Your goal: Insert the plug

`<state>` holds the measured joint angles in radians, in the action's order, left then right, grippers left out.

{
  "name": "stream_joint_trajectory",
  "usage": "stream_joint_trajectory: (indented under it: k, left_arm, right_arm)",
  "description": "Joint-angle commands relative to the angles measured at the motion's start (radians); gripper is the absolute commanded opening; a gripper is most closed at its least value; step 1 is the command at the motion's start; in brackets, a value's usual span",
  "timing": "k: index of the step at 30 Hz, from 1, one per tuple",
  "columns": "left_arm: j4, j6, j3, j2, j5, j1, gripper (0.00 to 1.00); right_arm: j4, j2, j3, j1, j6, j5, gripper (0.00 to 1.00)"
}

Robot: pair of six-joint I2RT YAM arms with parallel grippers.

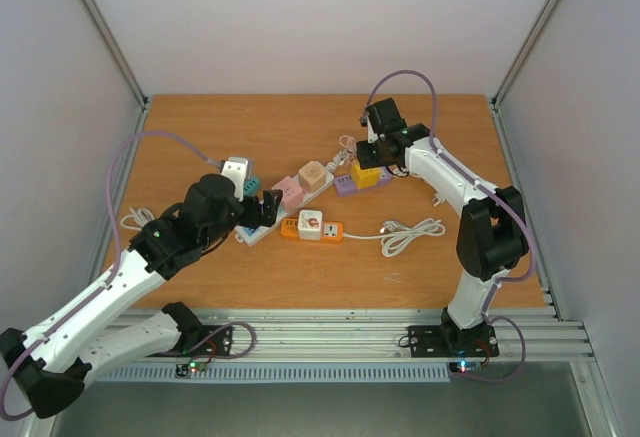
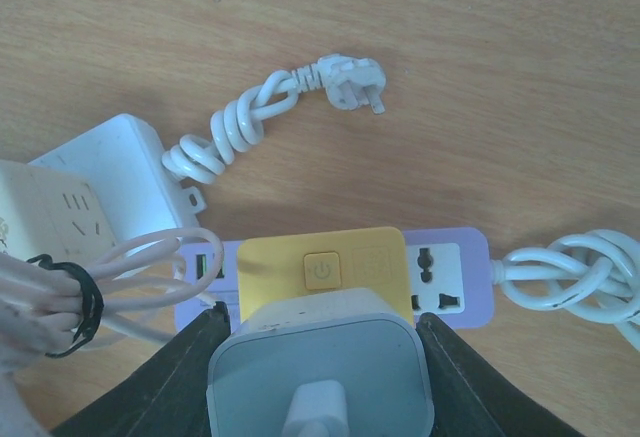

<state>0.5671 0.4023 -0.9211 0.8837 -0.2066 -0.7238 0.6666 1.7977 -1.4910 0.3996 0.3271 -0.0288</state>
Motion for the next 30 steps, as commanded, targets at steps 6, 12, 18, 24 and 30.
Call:
stream_joint_trajectory:
  k: [6, 12, 18, 24, 30]
  left_arm:
    - [-0.033, -0.021, 0.008, 0.013, -0.007, 0.003, 0.99]
    - [-0.034, -0.022, 0.011, 0.018, -0.007, 0.002, 1.0]
    - [-0.033, -0.022, 0.011, 0.025, -0.006, 0.002, 0.99]
    - [-0.034, -0.023, 0.011, 0.03, -0.005, 0.002, 0.99]
    - [-0.03, -0.022, 0.014, 0.028, -0.01, 0.002, 0.99]
  right_arm:
    - [0.01, -0.01, 0.011, 0.001, 0.003, -0.02, 0.38]
    - [0.036, 0.015, 0.009, 0.001, -0.002, 0.043, 0.39]
    - [0.027, 0.01, 0.066, 0.004, -0.015, 0.079, 0.39]
    - [-0.007, 0.011, 0.12, 0.02, -0.017, 0.004, 0.39]
    - [-0.048, 0.009, 0.19, 0.048, -0.026, -0.14, 0.38]
